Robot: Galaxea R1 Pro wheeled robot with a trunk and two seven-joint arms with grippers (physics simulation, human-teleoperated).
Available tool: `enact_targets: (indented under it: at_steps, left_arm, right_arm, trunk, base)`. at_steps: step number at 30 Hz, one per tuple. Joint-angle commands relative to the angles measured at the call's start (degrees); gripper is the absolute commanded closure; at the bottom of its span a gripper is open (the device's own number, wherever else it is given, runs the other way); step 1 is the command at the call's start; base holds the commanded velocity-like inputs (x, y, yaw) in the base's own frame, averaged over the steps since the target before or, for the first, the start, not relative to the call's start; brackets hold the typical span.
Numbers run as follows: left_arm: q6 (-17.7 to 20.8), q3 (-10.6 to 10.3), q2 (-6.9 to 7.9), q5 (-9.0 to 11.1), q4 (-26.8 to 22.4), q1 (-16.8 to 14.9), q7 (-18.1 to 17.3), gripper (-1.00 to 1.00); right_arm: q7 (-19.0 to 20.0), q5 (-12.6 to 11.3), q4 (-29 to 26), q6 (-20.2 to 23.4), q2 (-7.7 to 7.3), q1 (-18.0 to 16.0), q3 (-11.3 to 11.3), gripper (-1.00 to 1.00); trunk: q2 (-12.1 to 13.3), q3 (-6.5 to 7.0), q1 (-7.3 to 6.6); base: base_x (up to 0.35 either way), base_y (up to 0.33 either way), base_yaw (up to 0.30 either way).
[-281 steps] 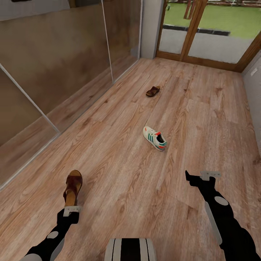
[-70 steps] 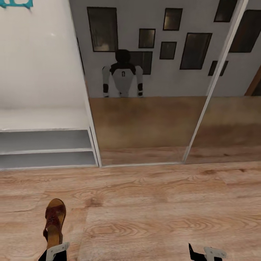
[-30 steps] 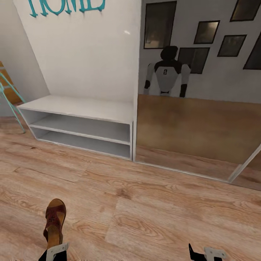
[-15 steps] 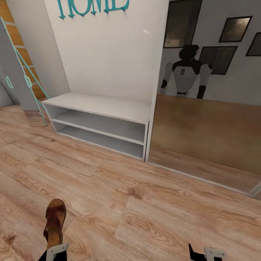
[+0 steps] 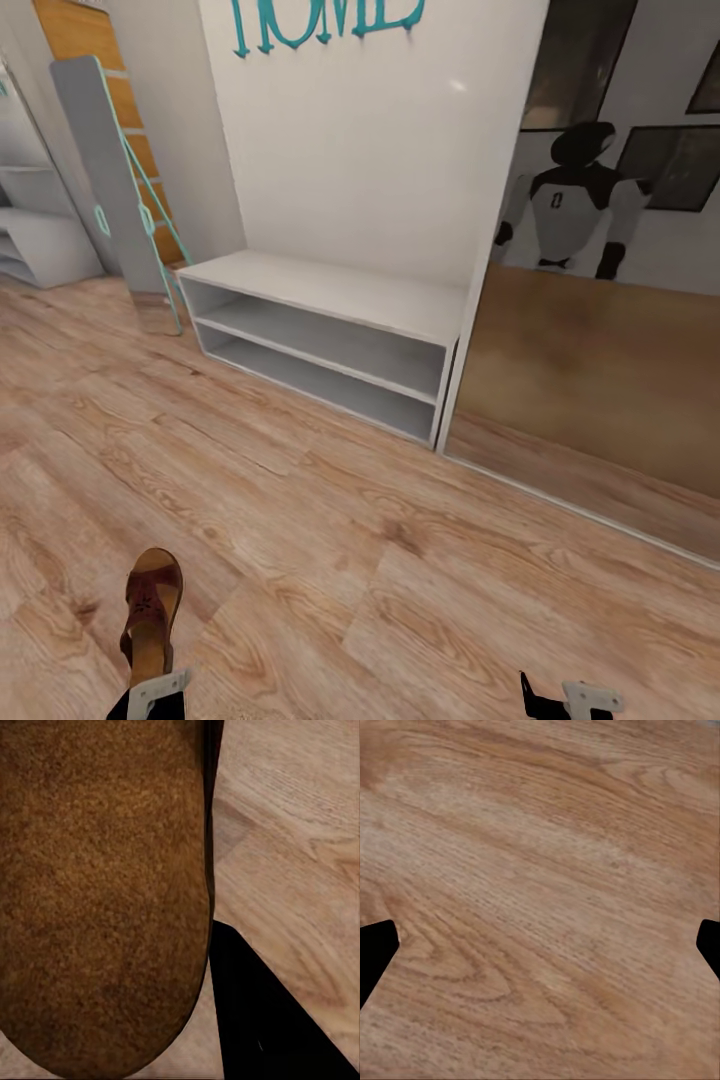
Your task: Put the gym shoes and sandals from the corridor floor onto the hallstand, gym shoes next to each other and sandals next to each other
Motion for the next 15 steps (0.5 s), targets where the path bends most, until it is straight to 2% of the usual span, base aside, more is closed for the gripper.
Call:
enact_targets:
  at_steps: [1, 7, 15]
  left_arm:
    - [-0.1, 0.2, -0.02, -0.3, 0.0, -0.1, 0.1, 1.0]
    - [-0.1, 0.2, -0.02, -0.2, 0.0, -0.1, 0.1, 1.0]
    - [-0.1, 0.2, -0.02, -0.2, 0.0, 0.0, 0.1, 1.0]
  right_arm:
    - [-0.1, 0.0, 0.0, -0.2, 0.0, 0.0, 0.0, -1.0]
    - [-0.1, 0.0, 0.0, -0.2, 0.01, 0.0, 0.0, -1.0]
    - [-0.1, 0.1, 0.0, -0.1, 0.02, 0.0, 0.0, -1.0]
  trunk:
    - [0.0, -0.04, -0.01]
    - [0.0, -0.04, -0.01]
    - [0.0, -0.04, -0.01]
  base:
    - [0.0, 0.0, 0.276]
    - [0.058, 0.032, 0.276]
    - [0.226, 0.196, 0.277]
